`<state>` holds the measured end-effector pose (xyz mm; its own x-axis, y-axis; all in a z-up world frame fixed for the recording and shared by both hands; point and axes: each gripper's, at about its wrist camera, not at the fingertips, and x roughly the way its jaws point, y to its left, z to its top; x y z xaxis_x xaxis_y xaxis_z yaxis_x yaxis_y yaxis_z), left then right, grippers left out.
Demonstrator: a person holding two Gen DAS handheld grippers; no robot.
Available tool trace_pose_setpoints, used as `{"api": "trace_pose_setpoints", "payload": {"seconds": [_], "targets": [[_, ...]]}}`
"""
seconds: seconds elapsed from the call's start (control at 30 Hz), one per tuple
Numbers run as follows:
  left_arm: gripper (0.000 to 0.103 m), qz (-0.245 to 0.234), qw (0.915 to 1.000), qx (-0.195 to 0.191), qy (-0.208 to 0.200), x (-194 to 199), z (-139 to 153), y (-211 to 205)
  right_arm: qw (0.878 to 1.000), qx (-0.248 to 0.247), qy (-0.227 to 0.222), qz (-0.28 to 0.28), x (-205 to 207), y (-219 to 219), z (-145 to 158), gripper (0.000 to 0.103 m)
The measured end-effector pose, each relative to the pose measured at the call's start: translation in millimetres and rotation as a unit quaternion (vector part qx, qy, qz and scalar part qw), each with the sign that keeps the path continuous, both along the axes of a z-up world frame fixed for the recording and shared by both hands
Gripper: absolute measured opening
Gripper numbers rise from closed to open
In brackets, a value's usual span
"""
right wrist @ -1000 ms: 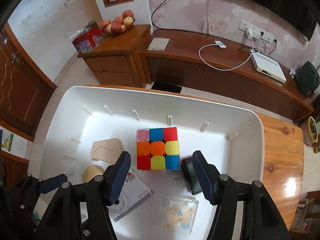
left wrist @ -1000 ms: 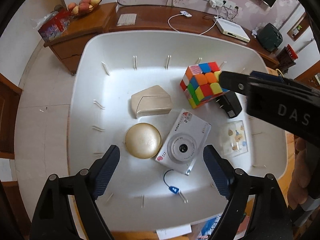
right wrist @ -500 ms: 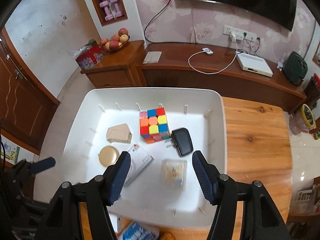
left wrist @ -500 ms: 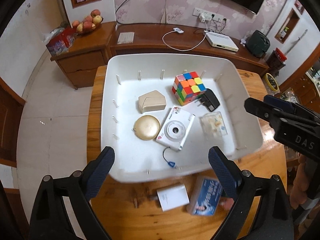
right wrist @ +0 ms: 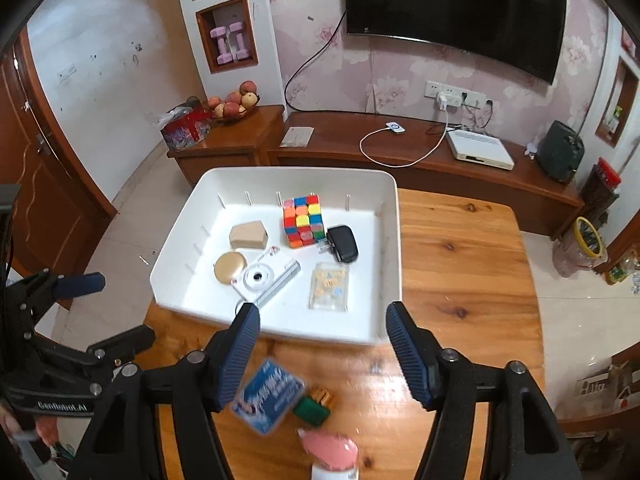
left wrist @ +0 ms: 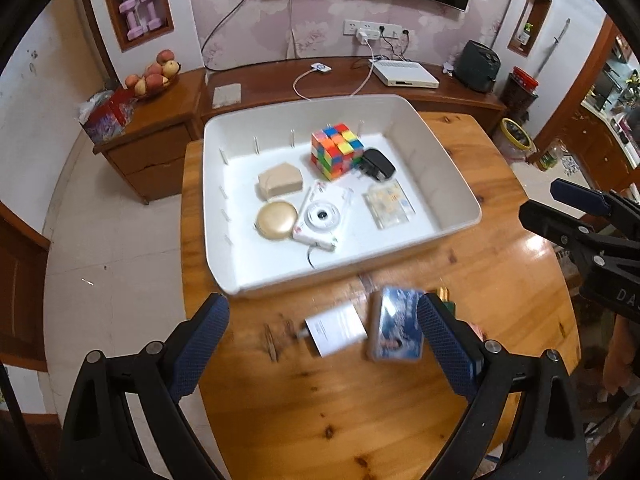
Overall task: Organize rigid objects
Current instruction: 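Lift both tools out of the bin back toward the table items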
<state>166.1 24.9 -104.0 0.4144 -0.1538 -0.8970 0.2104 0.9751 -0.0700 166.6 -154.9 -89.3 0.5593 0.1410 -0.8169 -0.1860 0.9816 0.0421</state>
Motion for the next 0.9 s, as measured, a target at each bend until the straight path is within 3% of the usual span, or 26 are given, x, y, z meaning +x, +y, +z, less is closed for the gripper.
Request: {"api": "trace_pose_setpoints", "payload": {"seconds": [0.27, 0.67, 0.9], "targets": [[0.096, 0.024, 0.9990, -0.022, 0.030, -25.9, -19.1, 1.5, 1.000, -0.019, 0.006, -0.014, -43.7, -7.3, -17.2, 0.070], [0.096, 0.091, 0.9915, -0.035, 0.086, -34.6, -75.4, 8.4, 0.994, -0.046, 0.084, -0.049, -103.5, -28.1, -100.8, 0.073], [0.096, 0.118, 0.9864, -0.042, 0.106, -19.3, -102.9, 0.8, 0.990, -0.045, 0.117, -0.063, -118.2, -34.1, -131.7, 0.073]]}}
